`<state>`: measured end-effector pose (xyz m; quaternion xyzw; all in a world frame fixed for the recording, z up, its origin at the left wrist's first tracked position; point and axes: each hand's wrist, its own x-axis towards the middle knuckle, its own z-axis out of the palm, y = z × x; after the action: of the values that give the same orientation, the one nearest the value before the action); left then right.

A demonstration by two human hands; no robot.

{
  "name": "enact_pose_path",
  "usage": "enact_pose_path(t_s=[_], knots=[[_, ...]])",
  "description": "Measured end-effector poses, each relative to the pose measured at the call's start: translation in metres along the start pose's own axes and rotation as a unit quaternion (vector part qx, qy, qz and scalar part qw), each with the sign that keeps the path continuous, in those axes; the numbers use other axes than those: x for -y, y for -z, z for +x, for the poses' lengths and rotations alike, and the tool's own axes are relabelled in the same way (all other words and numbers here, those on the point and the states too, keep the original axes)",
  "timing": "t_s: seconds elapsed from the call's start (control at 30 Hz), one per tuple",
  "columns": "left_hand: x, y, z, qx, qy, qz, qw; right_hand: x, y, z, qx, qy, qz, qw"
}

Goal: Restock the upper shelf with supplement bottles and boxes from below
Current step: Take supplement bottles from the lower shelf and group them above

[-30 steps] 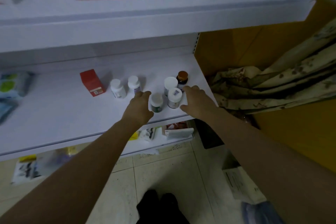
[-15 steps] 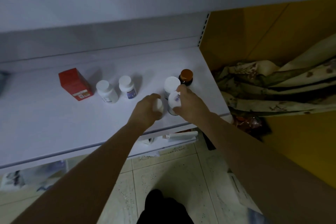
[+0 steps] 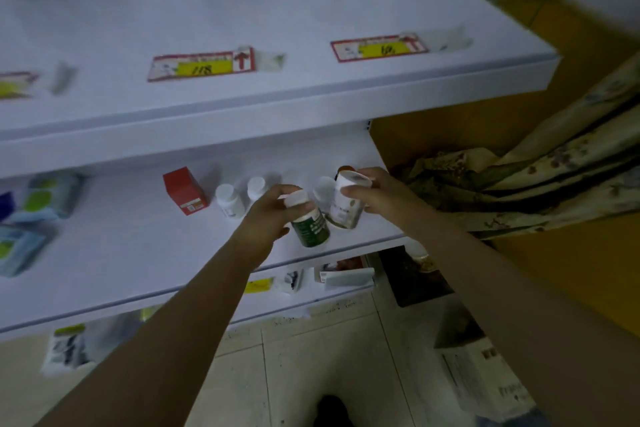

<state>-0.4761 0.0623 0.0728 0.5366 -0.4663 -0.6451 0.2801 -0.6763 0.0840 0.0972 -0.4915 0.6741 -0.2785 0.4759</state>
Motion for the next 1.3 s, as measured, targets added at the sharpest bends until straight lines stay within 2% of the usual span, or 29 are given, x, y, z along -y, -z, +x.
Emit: enact_pose_path(t_s=[0.1, 0.27, 0.4, 0.57, 0.77, 0.97, 1.13, 1.3], knots=[[-0.014, 0.001, -0.03, 0.035, 0.002, -0.076, 0.996, 0.018, 0.002, -0.029, 0.01, -0.008, 0.089, 0.996], [-0.031, 0.011, -0.097, 0.065, -0.028, -0.144, 0.987, 0.052, -0.02, -0.089, -0.008, 0.016, 0.207, 0.978], [-0.044, 0.038, -0.167, 0.121, -0.081, -0.186, 0.972, 0.079, -0.054, -0.149, 0.006, 0.048, 0.332, 0.942], [-0.045, 0.083, -0.264, 0.159, -0.101, -0.212, 0.959, 0.12, -0.113, -0.242, 0.047, 0.078, 0.446, 0.891], [-0.051, 0.137, -0.362, 0.14, -0.154, -0.171, 0.963, 0.17, -0.184, -0.331, 0.069, 0.102, 0.438, 0.891], [-0.07, 0.175, -0.433, 0.083, -0.192, -0.171, 0.963, 0.21, -0.212, -0.379, 0.089, 0.126, 0.46, 0.875], [-0.09, 0.198, -0.469, 0.07, -0.213, -0.188, 0.956, 0.247, -0.226, -0.403, 0.101, 0.164, 0.434, 0.88], [-0.098, 0.214, -0.482, 0.064, -0.263, -0.148, 0.951, 0.265, -0.235, -0.408, 0.104, 0.234, 0.367, 0.894]])
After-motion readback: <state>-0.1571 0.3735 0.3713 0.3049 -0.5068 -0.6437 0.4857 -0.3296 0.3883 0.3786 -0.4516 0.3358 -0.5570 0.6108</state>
